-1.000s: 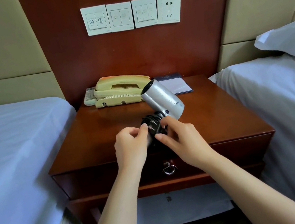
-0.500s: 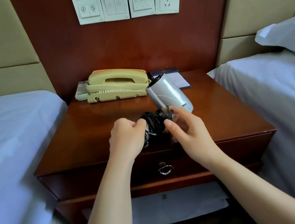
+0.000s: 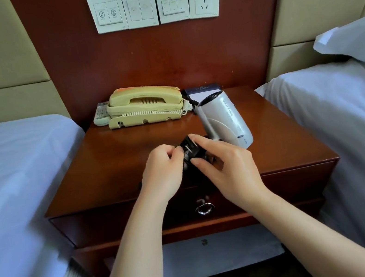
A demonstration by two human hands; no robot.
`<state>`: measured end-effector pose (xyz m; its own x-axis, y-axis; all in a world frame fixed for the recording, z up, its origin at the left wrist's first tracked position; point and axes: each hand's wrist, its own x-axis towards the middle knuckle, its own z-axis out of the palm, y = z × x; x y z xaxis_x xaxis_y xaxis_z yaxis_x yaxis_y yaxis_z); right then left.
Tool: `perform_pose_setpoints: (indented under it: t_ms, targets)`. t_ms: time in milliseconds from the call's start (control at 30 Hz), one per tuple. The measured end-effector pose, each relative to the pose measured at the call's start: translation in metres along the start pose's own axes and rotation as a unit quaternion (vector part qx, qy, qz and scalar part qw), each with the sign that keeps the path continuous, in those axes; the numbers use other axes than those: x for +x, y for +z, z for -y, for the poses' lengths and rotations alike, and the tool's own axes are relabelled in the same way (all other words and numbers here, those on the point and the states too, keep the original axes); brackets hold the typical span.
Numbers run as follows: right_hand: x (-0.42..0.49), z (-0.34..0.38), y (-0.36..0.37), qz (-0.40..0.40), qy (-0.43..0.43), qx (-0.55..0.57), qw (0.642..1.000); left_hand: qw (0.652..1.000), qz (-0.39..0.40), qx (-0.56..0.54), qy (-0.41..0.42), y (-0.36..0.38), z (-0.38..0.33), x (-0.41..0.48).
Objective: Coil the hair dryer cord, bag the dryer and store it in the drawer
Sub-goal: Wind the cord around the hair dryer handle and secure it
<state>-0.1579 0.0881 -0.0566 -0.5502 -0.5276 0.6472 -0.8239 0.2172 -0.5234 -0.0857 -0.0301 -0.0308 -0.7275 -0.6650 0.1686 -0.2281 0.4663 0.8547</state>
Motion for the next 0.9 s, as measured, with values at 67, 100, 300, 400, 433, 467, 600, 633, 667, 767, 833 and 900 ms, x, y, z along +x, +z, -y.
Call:
perform_pose_setpoints:
  t_ms: [67, 100, 300, 400, 433, 467, 600, 633, 667, 767, 833, 900]
  targets:
    - [0.0, 0.001, 0.001, 0.008, -0.003, -0.001, 1.0, 0.999, 0.023, -0.045, -0.019, -0.002, -0.001, 0.001]
    - [0.0, 0.001, 0.001, 0.015, -0.004, -0.001, 1.0, 0.997, 0.037, -0.062, -0.03, -0.003, -0.001, 0.002]
    - [0.001, 0.004, 0.001, 0.046, 0.014, 0.007, 0.999, 0.974, 0.046, -0.175, -0.137, -0.011, -0.011, 0.002]
    - [0.002, 0.007, 0.0, 0.083, 0.025, 0.027, 0.996, 0.982, 0.076, -0.139, -0.101, -0.008, -0.007, 0.0]
    - [0.001, 0.008, 0.0, 0.09, 0.023, 0.027, 0.995, 0.987, 0.069, -0.115, -0.085, -0.006, -0.007, -0.001]
    - [0.0, 0.008, 0.001, 0.092, 0.021, 0.026, 0.995, 0.992, 0.053, -0.093, -0.074, -0.004, -0.006, -0.002]
    - [-0.004, 0.003, 0.005, 0.037, 0.057, 0.068, 0.995, 0.995, -0.003, -0.055, -0.086, 0.001, -0.006, -0.001]
    - [-0.005, 0.002, 0.006, 0.019, 0.075, 0.1, 0.992, 0.994, -0.008, -0.056, -0.094, 0.002, -0.006, 0.0]
    - [-0.005, 0.001, 0.007, 0.005, 0.09, 0.127, 0.988, 0.993, -0.011, -0.055, -0.099, 0.003, -0.007, 0.001]
    - [-0.006, 0.001, 0.009, -0.004, 0.112, 0.168, 0.98, 0.992, -0.009, -0.057, -0.111, 0.003, -0.009, 0.002]
    - [-0.006, 0.0, 0.01, -0.01, 0.116, 0.157, 0.981, 0.992, -0.01, -0.057, -0.114, 0.002, -0.011, 0.003]
    - [-0.007, -0.003, 0.008, -0.016, 0.122, 0.133, 0.983, 0.99, -0.021, -0.063, -0.122, 0.001, -0.011, 0.005]
